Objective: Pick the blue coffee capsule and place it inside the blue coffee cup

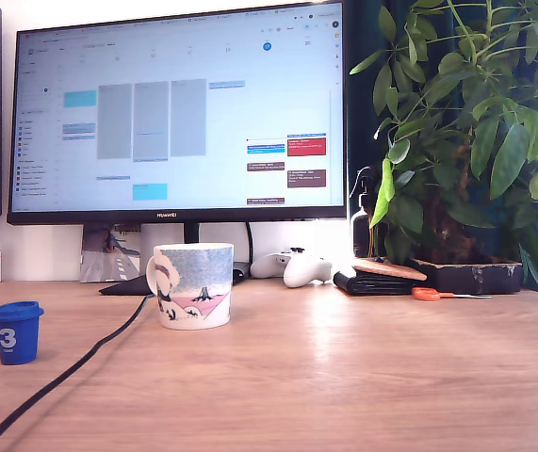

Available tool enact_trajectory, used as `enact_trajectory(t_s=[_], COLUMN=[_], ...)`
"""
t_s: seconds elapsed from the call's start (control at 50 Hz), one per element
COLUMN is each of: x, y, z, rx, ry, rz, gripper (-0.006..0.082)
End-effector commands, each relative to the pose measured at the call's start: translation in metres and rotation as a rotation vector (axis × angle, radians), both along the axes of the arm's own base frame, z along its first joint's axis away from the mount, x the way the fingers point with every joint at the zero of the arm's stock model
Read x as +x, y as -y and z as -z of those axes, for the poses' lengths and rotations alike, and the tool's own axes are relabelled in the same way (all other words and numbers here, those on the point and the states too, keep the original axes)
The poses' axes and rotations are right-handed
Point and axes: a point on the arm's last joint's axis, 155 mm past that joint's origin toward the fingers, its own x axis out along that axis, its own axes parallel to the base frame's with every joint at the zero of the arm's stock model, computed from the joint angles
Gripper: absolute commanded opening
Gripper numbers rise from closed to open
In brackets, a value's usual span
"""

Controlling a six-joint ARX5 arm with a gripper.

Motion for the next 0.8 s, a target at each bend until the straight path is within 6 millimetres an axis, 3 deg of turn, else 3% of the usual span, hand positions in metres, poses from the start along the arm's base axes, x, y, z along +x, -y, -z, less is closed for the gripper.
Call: enact_trajectory(t_s=[0.0,0.22,0.42,0.5,0.64,0.7,0.78], x=[-0.002,-0.006,-0.016,-0.018,-0.020,-0.019,-0.018], y=[0.020,0.033,0.062,0.073,0.092,0.096,0.101], z=[0.047,0.022,-0.004,-0.001,0.020,0.031,0.043], rx=[-0.158,-0.209,-0.302,-0.323,-0.350,-0.358,-0.339], ry=[-0.160,-0.120,-0.122,-0.163,-0.286,-0.337,-0.386], rz=[0.109,0.184,0.344,0.402,0.494,0.500,0.511], gripper=[-0.0020,-0.0020,-0.0020,-0.0019,-0.0008,0.0099,0.0414])
